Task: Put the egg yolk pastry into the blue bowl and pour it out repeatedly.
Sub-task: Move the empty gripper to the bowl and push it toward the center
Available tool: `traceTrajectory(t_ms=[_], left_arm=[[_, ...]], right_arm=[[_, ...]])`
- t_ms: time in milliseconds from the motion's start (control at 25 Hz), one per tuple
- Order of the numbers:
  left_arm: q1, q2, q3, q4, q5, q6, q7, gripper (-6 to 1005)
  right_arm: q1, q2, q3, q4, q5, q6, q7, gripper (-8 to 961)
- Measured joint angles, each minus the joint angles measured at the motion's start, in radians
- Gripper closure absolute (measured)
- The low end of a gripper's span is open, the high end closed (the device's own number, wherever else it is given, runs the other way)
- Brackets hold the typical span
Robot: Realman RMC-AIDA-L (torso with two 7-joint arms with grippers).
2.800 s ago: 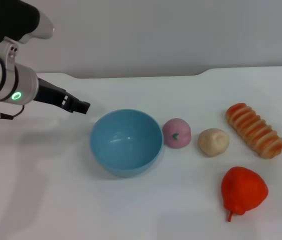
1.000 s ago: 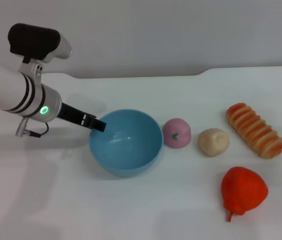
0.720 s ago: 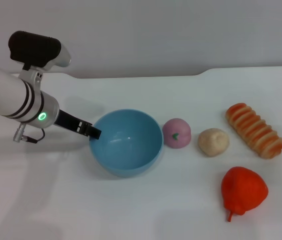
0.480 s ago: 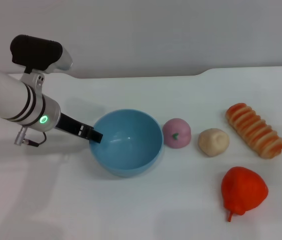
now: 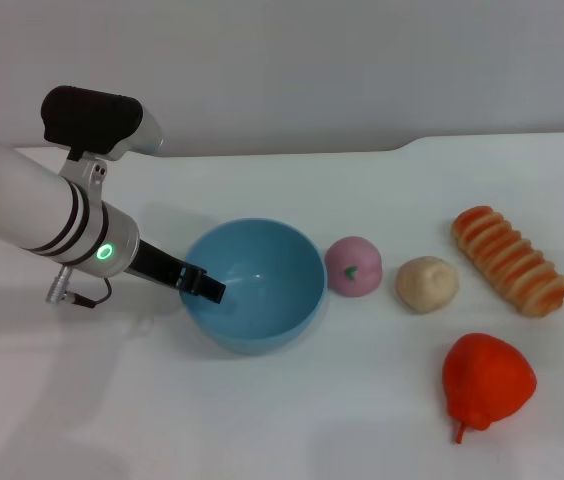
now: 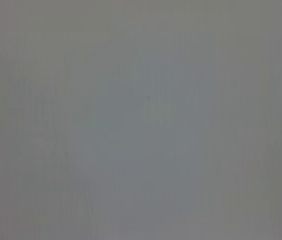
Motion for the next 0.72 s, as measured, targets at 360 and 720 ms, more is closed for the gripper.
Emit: traceTrajectory(t_ms=[360, 720], left_arm=[[-0.003, 0.002, 0.000, 0.033, -0.018, 0.012, -0.005, 271], [-0.048, 0.005, -0.010, 0.101, -0.040, 0.017, -0.021, 310]], right_arm=[[0.002, 0.000, 0.000, 0.000, 0.000, -0.002, 0.009, 426], [0.000, 0.002, 0.000, 0.000, 0.000, -0.004, 0.010, 426]])
